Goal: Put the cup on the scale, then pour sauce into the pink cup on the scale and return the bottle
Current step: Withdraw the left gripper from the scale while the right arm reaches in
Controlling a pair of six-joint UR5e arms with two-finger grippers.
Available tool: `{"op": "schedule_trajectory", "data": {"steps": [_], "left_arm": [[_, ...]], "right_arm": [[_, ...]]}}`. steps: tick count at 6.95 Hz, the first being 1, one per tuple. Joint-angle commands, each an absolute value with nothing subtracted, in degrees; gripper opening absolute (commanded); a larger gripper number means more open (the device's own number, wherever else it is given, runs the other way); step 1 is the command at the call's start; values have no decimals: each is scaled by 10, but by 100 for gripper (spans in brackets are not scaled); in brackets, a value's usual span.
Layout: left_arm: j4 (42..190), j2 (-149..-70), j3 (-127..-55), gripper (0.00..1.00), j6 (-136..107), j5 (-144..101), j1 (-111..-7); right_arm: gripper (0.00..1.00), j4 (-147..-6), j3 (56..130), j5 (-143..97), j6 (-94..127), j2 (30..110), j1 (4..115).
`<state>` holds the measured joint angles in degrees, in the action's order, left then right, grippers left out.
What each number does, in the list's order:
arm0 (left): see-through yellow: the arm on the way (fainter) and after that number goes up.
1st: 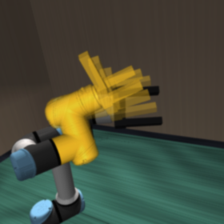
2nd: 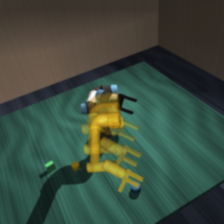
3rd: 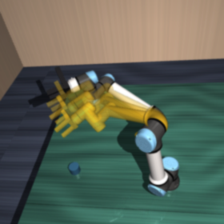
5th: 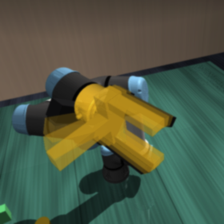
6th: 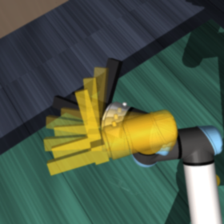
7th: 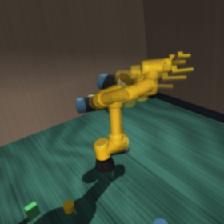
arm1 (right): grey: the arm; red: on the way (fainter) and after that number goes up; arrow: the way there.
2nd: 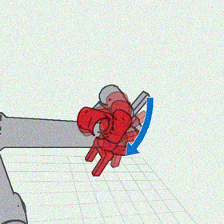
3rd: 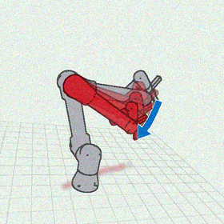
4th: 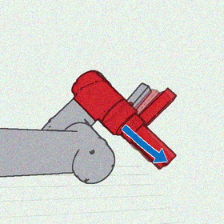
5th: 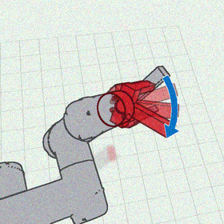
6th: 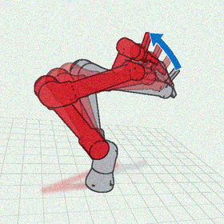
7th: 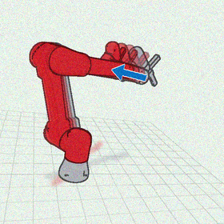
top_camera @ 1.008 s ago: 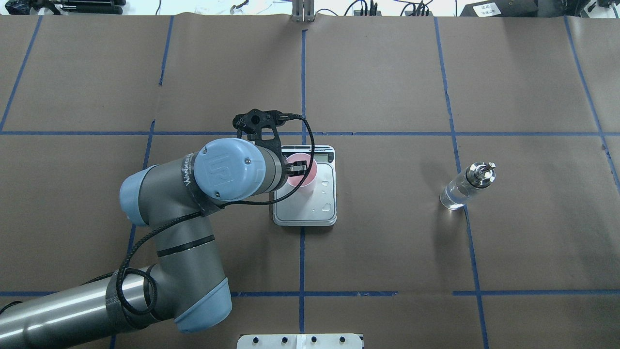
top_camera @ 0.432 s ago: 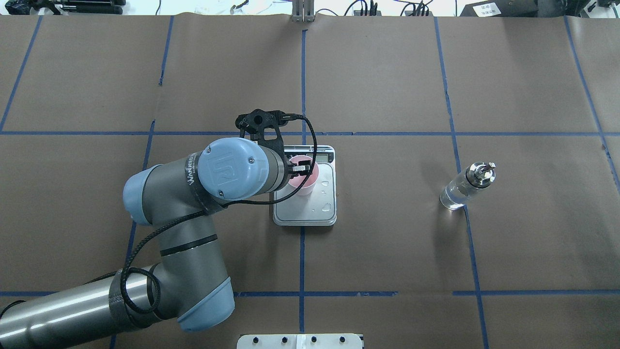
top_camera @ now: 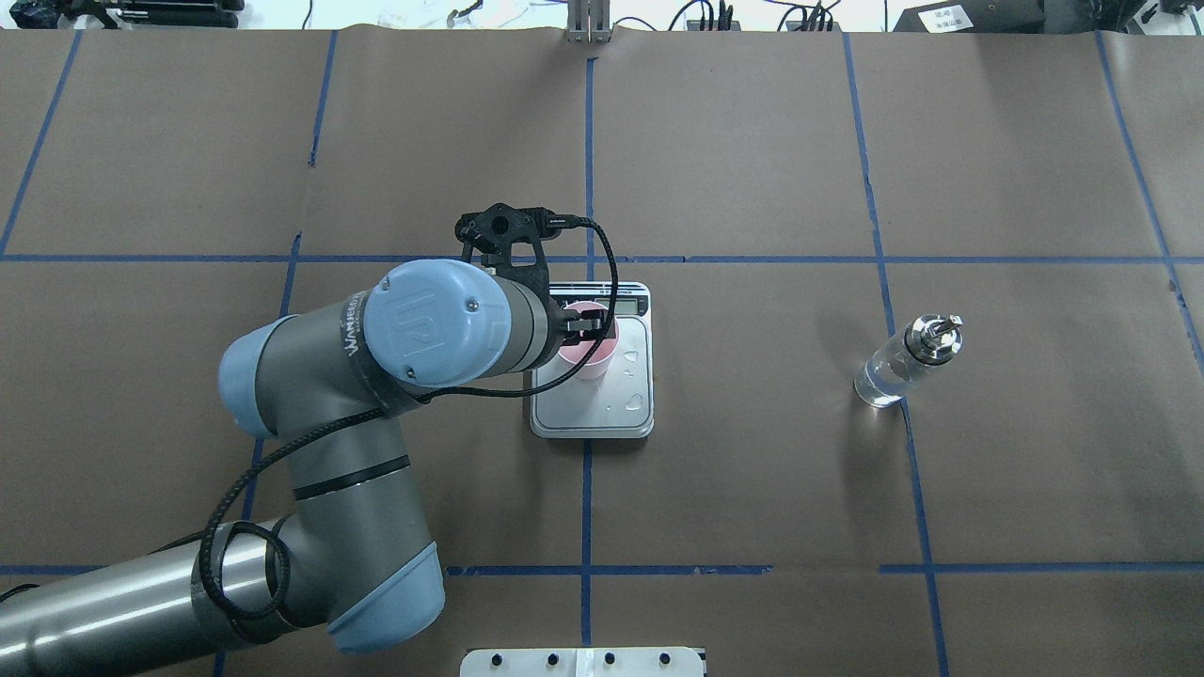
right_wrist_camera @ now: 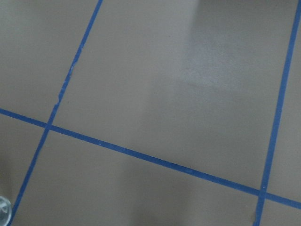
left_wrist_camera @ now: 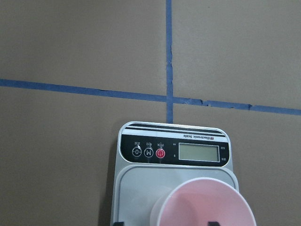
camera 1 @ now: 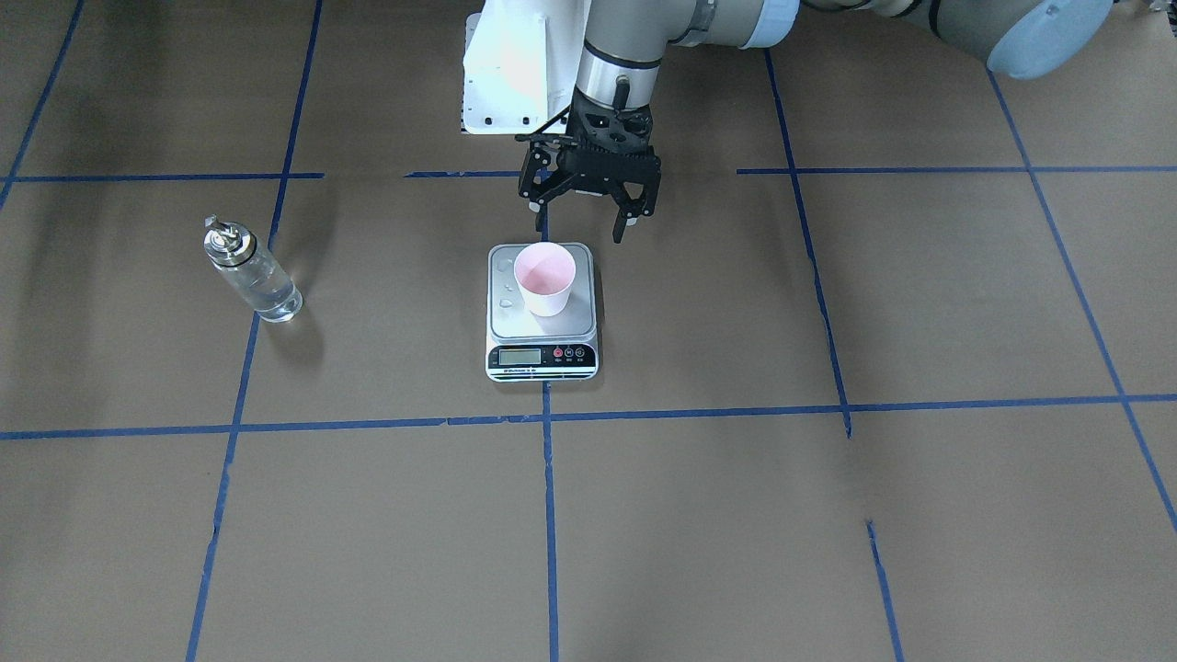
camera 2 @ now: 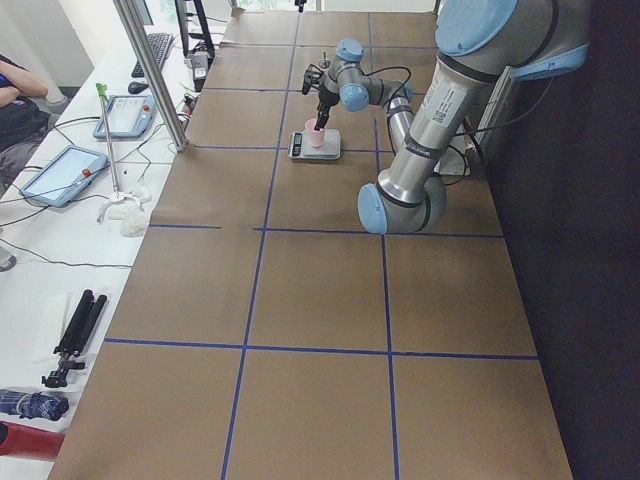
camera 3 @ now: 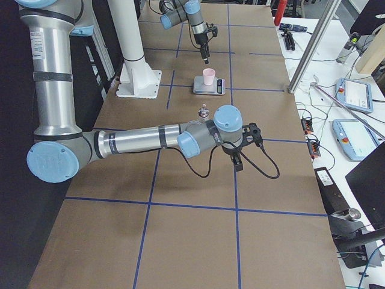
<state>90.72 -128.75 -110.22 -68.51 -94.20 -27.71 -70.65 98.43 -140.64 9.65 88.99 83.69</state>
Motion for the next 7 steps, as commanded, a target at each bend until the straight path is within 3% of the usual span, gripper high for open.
{"op": "schedule_trajectory", "data": {"steps": [1,5,7], "left_arm": [[829,-1219,-1232,100,-533,-1013,-354],[827,-1026,-1233,100,-125,-1200,-678],[828,-972,-1100,100,-28,-1242,-774]], "right_arm": [[100,-708,1016,-1429,152,891,835],[100,-716,1136,-1375,354,908,741],[100,-717,1199,-1352,460,909,673]]}}
